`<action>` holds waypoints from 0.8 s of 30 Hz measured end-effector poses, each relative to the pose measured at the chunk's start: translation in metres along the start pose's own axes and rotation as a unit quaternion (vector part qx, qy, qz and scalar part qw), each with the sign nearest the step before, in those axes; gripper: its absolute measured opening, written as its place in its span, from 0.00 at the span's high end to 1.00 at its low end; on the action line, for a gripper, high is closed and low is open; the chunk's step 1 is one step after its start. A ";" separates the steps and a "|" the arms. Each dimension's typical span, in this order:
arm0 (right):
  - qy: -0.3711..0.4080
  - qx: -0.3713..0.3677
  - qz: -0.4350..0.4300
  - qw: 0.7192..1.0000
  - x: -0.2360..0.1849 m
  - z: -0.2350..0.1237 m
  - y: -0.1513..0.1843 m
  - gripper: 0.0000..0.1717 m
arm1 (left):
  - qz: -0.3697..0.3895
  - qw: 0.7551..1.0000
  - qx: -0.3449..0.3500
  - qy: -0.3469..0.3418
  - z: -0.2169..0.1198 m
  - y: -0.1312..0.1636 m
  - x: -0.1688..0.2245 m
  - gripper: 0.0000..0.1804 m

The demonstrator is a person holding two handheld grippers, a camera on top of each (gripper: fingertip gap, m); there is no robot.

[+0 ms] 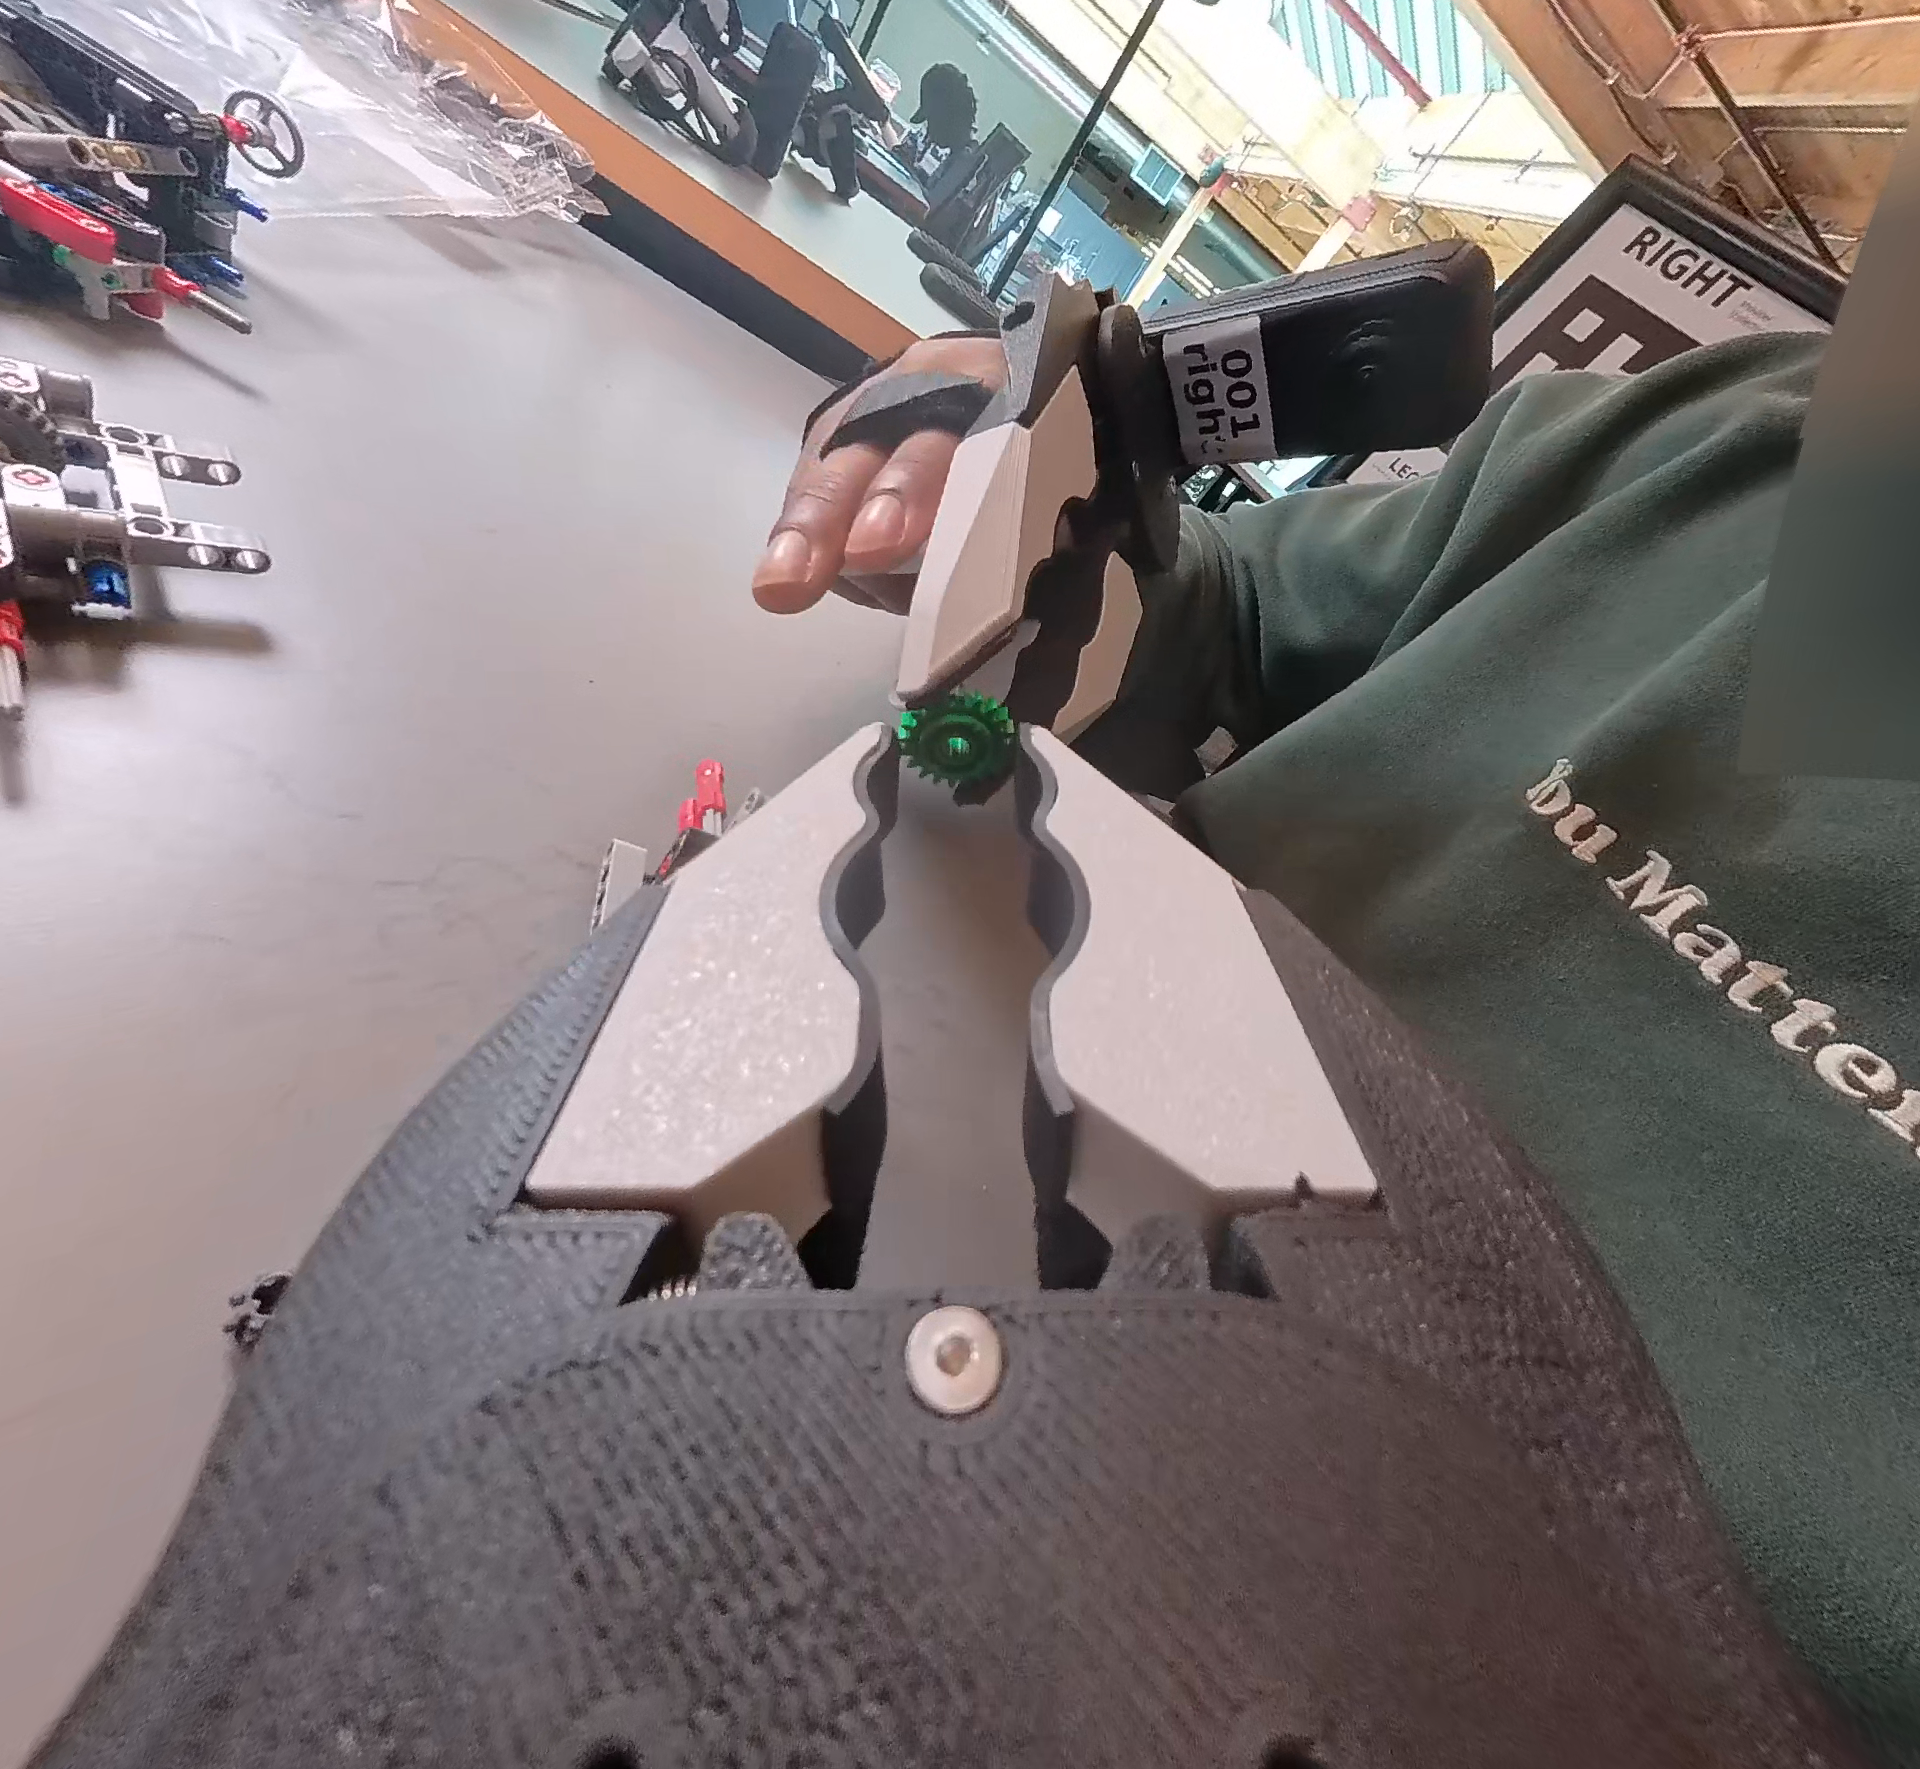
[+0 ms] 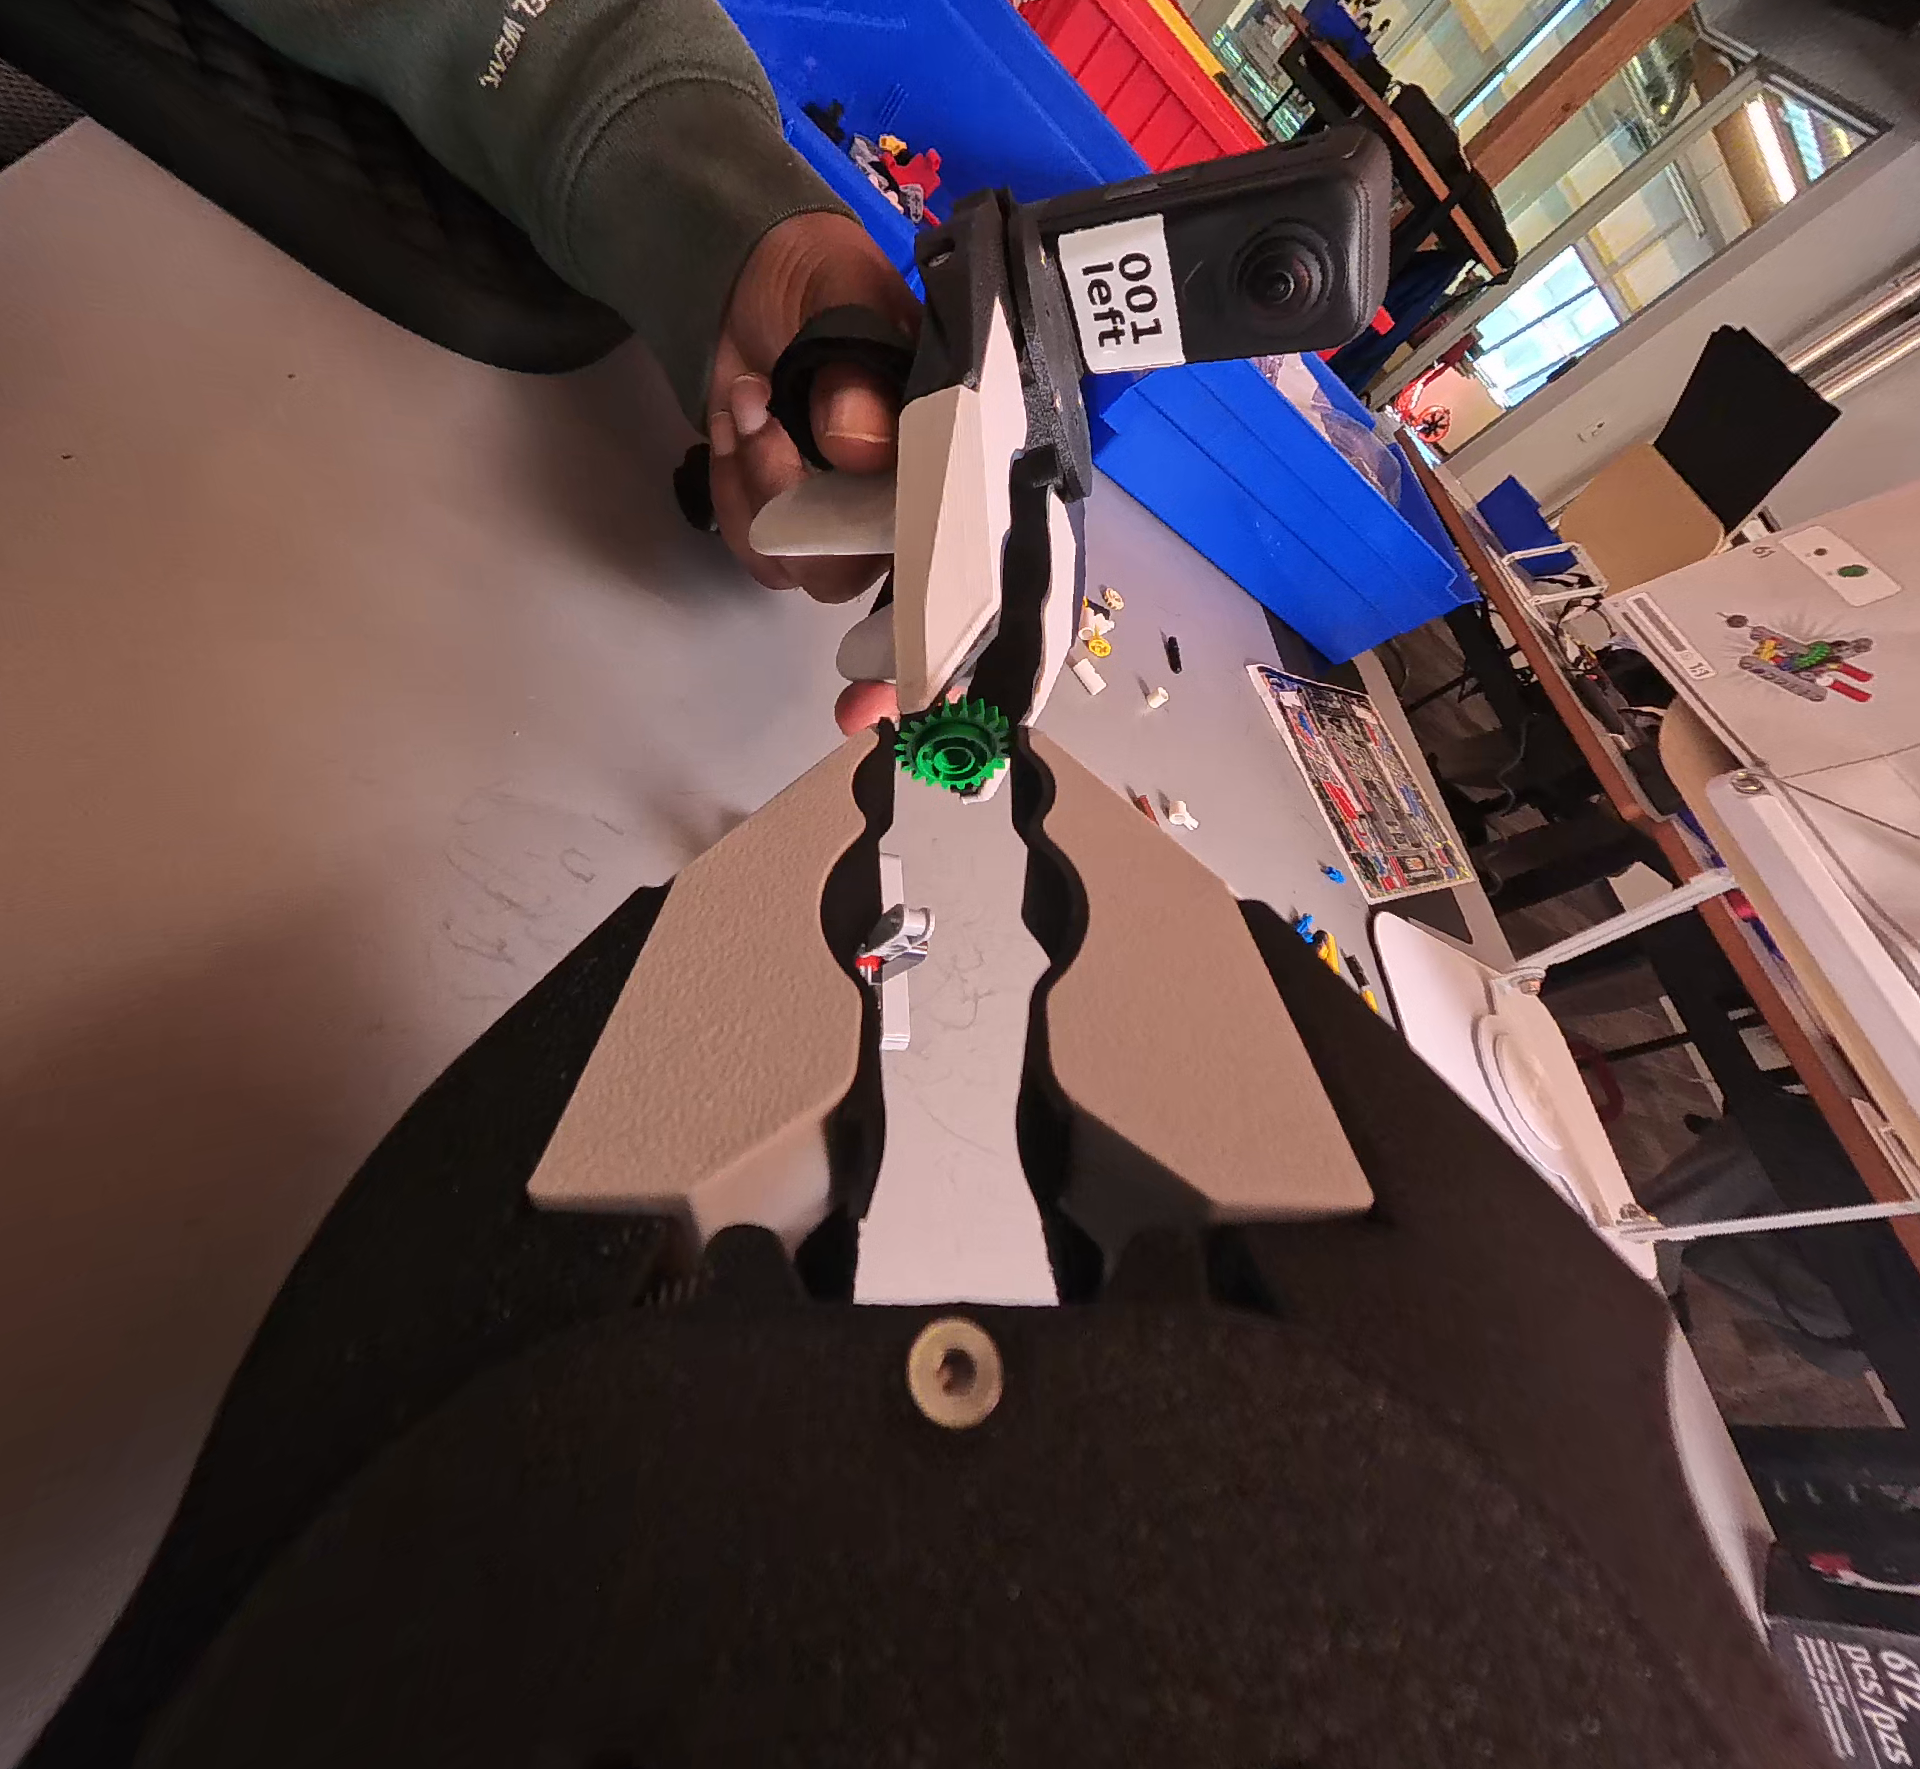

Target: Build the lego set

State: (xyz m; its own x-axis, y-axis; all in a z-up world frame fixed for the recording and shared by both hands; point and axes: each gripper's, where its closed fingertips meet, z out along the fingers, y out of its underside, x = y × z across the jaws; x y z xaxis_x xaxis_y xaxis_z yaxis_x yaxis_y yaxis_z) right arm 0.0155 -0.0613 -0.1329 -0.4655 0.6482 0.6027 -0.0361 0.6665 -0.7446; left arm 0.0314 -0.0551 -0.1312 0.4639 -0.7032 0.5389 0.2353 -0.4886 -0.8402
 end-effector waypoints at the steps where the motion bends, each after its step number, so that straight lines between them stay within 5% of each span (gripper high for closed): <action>1: 0.000 0.000 0.000 1.000 0.000 0.000 0.000 0.89 | 0.001 1.000 -0.001 -0.001 0.000 0.000 0.000 0.89; 7: -0.007 -0.015 0.009 1.000 -0.001 0.000 0.006 0.87 | 0.028 0.999 -0.012 -0.024 0.000 0.002 -0.006 0.89; 9: -0.033 -0.044 0.036 0.998 -0.003 -0.003 0.019 0.79 | 0.060 0.996 -0.030 -0.054 -0.003 0.006 -0.014 0.89; 17: -0.099 -0.171 0.095 0.976 -0.010 -0.030 0.087 0.92 | 0.164 0.966 -0.130 -0.153 0.001 0.031 -0.043 0.89; 24: -0.125 -0.197 0.091 0.968 -0.024 -0.026 0.099 0.93 | 0.188 0.952 -0.160 -0.179 0.001 0.037 -0.050 0.89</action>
State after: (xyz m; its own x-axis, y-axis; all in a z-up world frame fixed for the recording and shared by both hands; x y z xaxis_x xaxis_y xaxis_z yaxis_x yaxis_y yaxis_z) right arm 0.0458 -0.0010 -0.2135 -0.6331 0.6914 0.3481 0.3837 0.6708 -0.6346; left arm 0.0176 -0.0372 -0.1894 0.7386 -0.6668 0.0995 -0.2506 -0.4085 -0.8777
